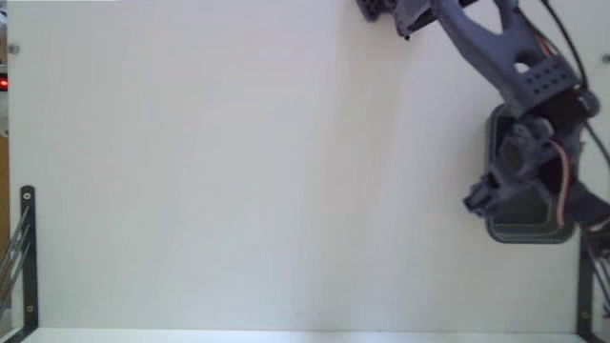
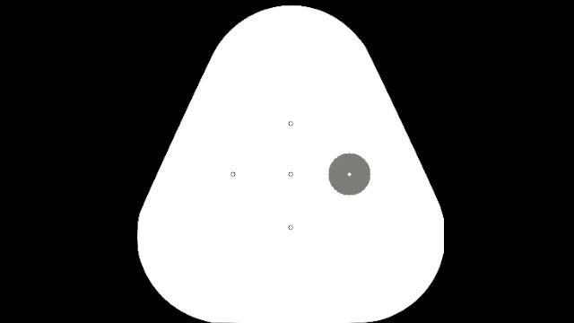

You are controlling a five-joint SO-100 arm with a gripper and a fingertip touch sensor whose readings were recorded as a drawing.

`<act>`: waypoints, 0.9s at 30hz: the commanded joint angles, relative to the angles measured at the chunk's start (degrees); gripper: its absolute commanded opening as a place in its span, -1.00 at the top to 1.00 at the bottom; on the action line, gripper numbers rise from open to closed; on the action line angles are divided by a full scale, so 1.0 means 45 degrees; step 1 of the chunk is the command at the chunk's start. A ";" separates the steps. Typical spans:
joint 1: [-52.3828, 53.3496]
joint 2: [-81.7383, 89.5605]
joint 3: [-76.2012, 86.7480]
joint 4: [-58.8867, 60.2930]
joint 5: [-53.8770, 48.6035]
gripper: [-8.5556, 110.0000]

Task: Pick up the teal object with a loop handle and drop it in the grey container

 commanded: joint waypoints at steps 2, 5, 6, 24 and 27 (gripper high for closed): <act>0.0481 0.1715 0.0531 0.0222 0.0020 -1.00; 0.0864 0.2217 0.1030 0.0225 0.0020 -1.00; 0.1019 0.2421 0.1232 0.0226 0.0020 -1.00; 0.3472 0.5635 0.4422 0.0243 0.0020 -1.00; 0.3868 0.6154 0.4938 0.0246 0.0020 -1.00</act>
